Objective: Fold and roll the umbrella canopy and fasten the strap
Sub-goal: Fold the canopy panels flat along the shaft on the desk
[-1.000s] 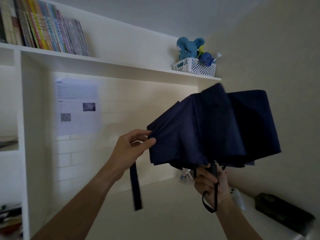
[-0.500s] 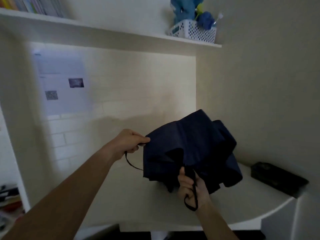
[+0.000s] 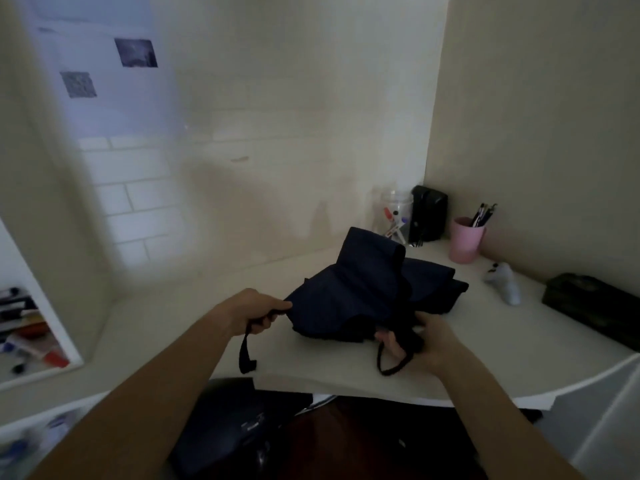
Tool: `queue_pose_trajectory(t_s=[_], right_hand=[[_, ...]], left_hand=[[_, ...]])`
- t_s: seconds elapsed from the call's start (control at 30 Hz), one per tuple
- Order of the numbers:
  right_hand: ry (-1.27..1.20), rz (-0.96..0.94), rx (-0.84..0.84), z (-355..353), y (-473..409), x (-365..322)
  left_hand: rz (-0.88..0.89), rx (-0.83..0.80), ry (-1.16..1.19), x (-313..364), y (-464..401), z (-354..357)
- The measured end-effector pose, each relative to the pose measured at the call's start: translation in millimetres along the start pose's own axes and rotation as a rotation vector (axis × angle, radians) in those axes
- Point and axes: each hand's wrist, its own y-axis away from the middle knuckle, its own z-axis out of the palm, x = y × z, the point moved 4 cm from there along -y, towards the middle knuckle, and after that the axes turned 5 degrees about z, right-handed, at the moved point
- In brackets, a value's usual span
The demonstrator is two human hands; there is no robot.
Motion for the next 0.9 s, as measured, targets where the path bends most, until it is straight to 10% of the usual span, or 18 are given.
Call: queue_pose_trajectory(t_s=[0.2,0.3,0.47,0.73,0.9], right_hand=[[1.104,-0.756,0.777,20,57,-38],[1.432,-1.13,0.585,77,68,-11],[2.156,-1.13,0.273,140,20,68],[1.733,-1.232,0.334,168,29,17],[1.35,-0.979,0.391,135,29,-91]], left_hand=[[0.004,-0.112,0.135,-14,10,9],[0.027,-0.136,0.207,-8,20,12],[0.102,-0.181,0.346,11,40,15],[0.188,-0.17,0.702,33,47,10],[0.149,-0.046,0.311,37,33,30]])
